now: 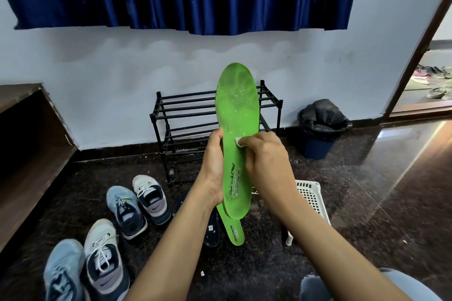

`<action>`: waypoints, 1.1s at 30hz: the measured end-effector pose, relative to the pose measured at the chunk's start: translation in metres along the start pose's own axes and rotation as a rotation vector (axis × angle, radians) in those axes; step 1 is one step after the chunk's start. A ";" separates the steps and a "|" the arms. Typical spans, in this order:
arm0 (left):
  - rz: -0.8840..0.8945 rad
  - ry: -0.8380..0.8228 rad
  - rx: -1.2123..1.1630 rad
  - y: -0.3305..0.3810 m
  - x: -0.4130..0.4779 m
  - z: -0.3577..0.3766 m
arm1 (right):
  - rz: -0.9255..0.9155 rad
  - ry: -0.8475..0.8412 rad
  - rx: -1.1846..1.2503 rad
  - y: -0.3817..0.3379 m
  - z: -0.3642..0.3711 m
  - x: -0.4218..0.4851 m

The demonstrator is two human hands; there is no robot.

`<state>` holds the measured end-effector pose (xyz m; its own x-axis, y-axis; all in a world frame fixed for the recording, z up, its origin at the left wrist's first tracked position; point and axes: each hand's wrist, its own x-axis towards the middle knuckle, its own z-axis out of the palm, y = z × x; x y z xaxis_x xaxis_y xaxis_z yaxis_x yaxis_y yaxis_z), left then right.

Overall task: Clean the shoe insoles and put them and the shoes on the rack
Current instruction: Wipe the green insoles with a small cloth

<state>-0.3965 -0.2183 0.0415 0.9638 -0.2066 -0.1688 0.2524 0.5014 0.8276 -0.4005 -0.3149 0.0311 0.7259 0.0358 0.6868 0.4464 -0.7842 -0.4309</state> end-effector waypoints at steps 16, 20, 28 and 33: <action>0.034 0.020 -0.022 0.003 -0.013 0.006 | -0.012 0.028 -0.037 -0.016 -0.007 -0.015; 0.037 0.032 -0.007 0.006 -0.014 0.002 | -0.049 -0.005 -0.054 -0.019 -0.007 -0.021; 0.033 0.036 0.070 0.004 -0.019 0.001 | -0.036 0.003 -0.067 -0.023 -0.008 -0.026; 0.068 0.011 0.099 0.001 -0.020 0.004 | -0.031 0.054 -0.087 -0.018 -0.012 -0.016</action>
<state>-0.4162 -0.2167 0.0482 0.9793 -0.1655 -0.1163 0.1777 0.4287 0.8858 -0.4265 -0.3090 0.0346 0.6824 0.0290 0.7304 0.4191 -0.8342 -0.3585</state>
